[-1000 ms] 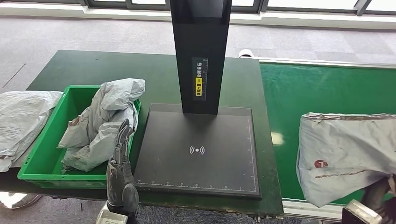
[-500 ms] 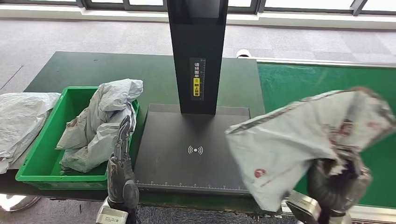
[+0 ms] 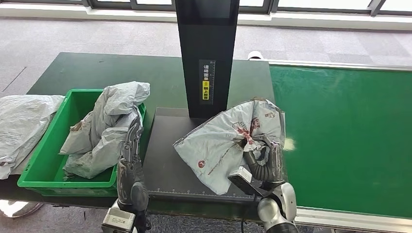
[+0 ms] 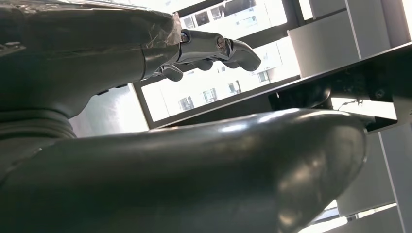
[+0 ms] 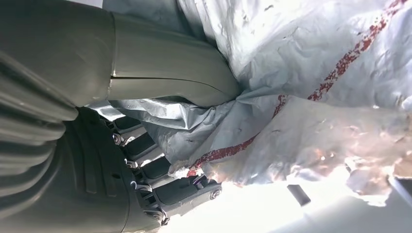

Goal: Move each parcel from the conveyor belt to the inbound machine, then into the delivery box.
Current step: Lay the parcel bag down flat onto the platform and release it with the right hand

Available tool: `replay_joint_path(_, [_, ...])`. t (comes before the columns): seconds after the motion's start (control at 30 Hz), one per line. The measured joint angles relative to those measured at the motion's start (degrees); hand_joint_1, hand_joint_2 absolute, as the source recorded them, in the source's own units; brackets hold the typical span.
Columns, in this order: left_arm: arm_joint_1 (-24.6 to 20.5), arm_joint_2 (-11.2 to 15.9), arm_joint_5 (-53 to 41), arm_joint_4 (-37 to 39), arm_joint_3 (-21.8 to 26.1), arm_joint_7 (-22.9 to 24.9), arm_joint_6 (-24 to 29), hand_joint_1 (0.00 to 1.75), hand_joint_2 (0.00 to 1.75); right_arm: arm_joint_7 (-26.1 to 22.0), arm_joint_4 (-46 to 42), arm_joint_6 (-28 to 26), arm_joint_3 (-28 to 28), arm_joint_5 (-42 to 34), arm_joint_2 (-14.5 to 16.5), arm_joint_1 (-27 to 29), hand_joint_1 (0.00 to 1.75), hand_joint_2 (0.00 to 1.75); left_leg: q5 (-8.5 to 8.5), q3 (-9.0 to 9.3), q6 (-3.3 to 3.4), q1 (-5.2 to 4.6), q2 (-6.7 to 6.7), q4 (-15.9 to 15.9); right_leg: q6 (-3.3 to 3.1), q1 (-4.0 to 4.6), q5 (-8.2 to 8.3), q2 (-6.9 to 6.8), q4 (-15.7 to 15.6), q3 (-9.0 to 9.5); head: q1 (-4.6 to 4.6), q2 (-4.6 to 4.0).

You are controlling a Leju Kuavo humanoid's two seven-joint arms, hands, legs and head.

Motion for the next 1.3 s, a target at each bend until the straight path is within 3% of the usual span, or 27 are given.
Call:
replay_joint_path(0.2, [-0.6, 0.0, 0.5, 1.7, 0.0, -0.3, -0.3, 0.0, 0.0, 0.0, 7.9, -0.9, 1.5, -0.3, 0.5, -2.7, 1.75, 1.75, -0.01, -0.03, -0.01, 0.0, -0.01, 0.0, 0.0, 0.0, 0.0, 0.0, 0.0, -0.02, 0.01, 0.0])
replay_joint_path(0.33, [-1.0, -0.1, 0.6, 2.3, 0.0, -0.3, -1.0, 0.0, 0.0, 2.5, 10.6, -0.9, 2.5, 0.4, 0.8, -3.4, 1.75, 1.75, -0.02, -0.04, -0.02, -0.01, 0.0, 0.0, 0.0, -0.01, 0.0, 0.0, 0.0, -0.06, 0.01, 0.0])
replay_joint_path(0.37, [-1.1, -0.2, 0.6, 2.5, 0.0, -0.2, -1.2, 0.0, 0.0, 3.1, 11.1, -0.8, 2.8, 0.6, 0.9, -3.4, 1.67, 1.75, -0.02, -0.05, -0.02, -0.01, 0.0, 0.0, 0.0, -0.01, 0.0, 0.0, 0.0, -0.06, 0.01, -0.01])
replay_joint_path(0.5, [-1.2, -0.3, 0.6, 2.8, 0.0, -0.1, -1.5, 0.0, 0.0, 4.3, 12.6, -0.2, 3.7, 0.9, 1.2, -3.5, 0.05, 1.75, -0.02, -0.06, -0.02, 0.0, 0.01, 0.0, -0.01, 0.0, 0.0, 0.0, 0.0, -0.07, 0.01, -0.01])
replay_joint_path(0.53, [-1.2, -0.3, 0.6, 2.8, 0.0, -0.1, -1.4, 0.0, 0.0, 4.5, 12.8, 0.1, 3.8, 1.1, 1.3, -3.5, 0.0, 1.75, -0.02, -0.06, -0.02, 0.0, 0.01, 0.0, -0.01, 0.0, 0.0, 0.01, 0.0, -0.07, 0.01, -0.01])
replay_joint_path(0.73, [-1.1, -0.3, -0.1, 2.7, 0.0, 0.2, -0.2, 0.0, 0.0, 7.2, 13.0, 1.8, 4.5, 2.7, 2.0, -3.7, 0.0, 1.75, -0.02, -0.05, -0.02, 0.0, -0.01, 0.0, 0.0, 0.0, 0.0, 0.0, 0.0, -0.07, 0.0, 0.0])
replay_joint_path(1.1, [-1.1, -0.3, -1.1, 2.6, 0.0, 1.0, -2.5, 0.0, 0.0, 6.5, 6.6, 5.8, 1.0, 3.3, 1.1, 0.6, 0.0, 1.75, -0.03, -0.07, -0.04, -0.01, 0.03, 0.0, 0.0, -0.01, 0.0, 0.03, 0.0, -0.14, 0.0, 0.0])
replay_joint_path(1.3, [-1.2, -0.3, -3.2, 2.7, 0.0, 1.9, -3.9, 0.0, 0.0, 5.1, -3.0, 8.8, -1.0, 1.3, -0.2, 6.3, 0.0, 1.75, -0.05, -0.09, -0.05, -0.01, 0.02, 0.0, -0.01, -0.01, -0.01, 0.03, 0.0, -0.15, 0.01, 0.0])
